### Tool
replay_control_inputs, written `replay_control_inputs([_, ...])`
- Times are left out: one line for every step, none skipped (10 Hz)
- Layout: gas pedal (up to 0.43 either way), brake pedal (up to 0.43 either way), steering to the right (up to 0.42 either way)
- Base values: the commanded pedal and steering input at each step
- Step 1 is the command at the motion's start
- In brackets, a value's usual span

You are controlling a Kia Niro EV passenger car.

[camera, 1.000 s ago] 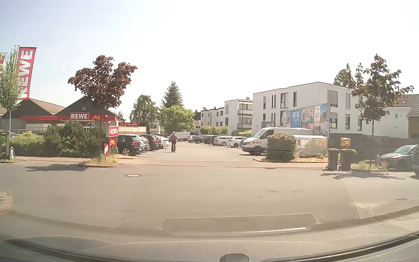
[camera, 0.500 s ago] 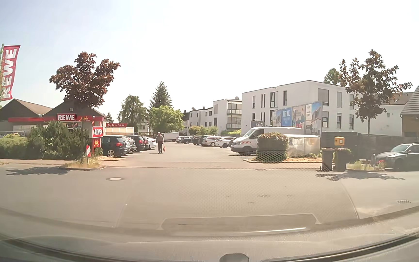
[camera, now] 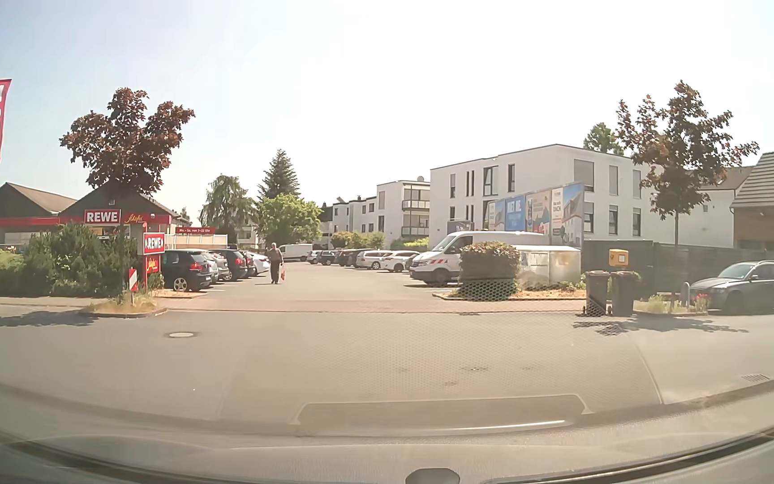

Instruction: Follow the waypoints while adhering to traffic rules and regulations

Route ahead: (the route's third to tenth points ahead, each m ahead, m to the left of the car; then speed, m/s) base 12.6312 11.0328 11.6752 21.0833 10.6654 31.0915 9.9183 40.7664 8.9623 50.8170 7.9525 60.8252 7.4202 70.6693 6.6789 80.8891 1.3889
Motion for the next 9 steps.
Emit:
replay_control_inputs([0.000, 0.140, 0.146])
replay_control_inputs([0.000, 0.140, 0.138])
replay_control_inputs([0.000, 0.152, 0.130])
replay_control_inputs([0.000, 0.171, 0.124])
replay_control_inputs([0.000, 0.189, 0.120])
replay_control_inputs([0.000, 0.201, 0.115])
replay_control_inputs([0.000, 0.189, 0.108])
replay_control_inputs([0.000, 0.171, 0.099])
replay_control_inputs([0.000, 0.159, 0.091])
